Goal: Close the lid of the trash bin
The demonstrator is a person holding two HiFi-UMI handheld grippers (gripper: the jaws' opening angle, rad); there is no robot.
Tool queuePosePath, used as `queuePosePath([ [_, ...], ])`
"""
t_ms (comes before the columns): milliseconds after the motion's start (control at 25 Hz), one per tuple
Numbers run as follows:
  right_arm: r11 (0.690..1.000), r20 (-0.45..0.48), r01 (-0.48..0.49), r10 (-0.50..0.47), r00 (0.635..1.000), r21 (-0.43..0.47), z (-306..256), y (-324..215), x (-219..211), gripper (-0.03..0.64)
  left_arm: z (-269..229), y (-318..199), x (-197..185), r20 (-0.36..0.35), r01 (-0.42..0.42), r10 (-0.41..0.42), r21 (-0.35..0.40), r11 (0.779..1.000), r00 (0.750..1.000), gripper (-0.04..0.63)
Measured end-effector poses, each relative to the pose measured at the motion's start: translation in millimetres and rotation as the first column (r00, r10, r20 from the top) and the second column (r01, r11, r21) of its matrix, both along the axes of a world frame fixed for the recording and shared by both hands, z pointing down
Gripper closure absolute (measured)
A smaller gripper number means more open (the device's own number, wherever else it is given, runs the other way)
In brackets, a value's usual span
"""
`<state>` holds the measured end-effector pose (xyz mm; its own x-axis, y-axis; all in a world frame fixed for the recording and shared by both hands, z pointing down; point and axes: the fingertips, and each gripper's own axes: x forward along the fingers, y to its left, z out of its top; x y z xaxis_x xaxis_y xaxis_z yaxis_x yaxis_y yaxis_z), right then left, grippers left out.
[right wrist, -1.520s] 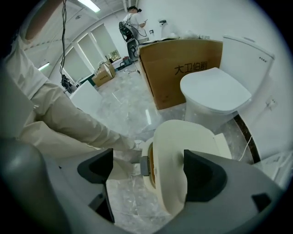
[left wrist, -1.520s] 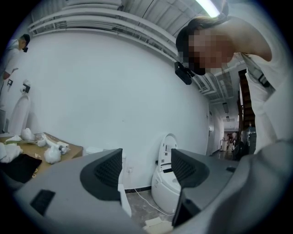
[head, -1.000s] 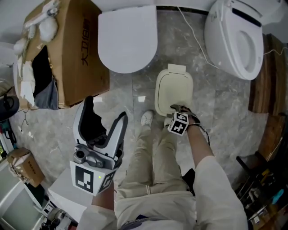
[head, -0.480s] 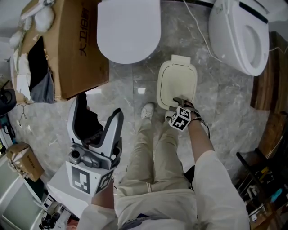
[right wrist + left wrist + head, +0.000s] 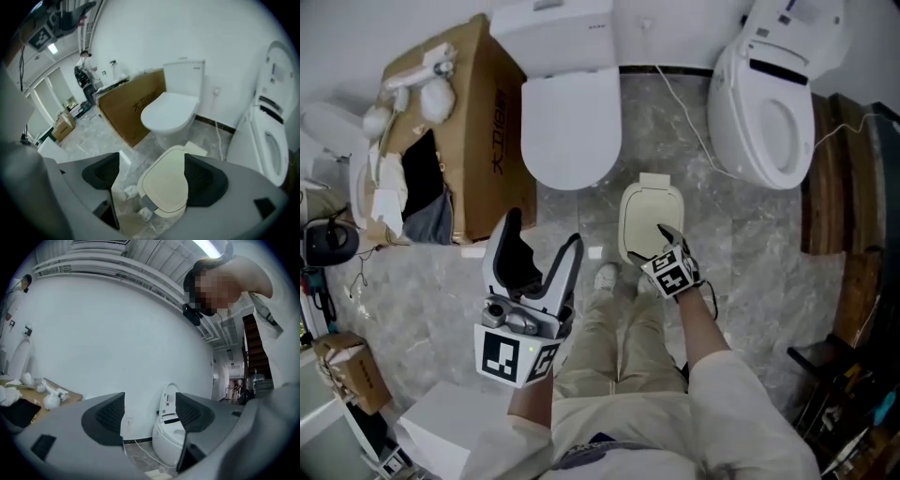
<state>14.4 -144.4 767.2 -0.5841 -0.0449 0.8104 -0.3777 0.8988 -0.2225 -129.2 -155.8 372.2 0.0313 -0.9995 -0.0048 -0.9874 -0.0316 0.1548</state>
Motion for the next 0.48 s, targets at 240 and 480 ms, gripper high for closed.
queuePosePath([
  [240,0.903,0.262,-0.338,0.27,0.927,0.265,-204.8,-84.6,27.4,0.176,-71.8,-25.3,39.2,0.047,-0.058,0.055,0.074,0.996,0.997,0.279],
  [480,0.717,0.572,-0.615,0.367,0.733,0.328,-387.2,-128.4,65.0,0.176,-113.1,-46.6,68.7,0.086,-0.104,0.094,0.121,0.987,0.992,0.279],
])
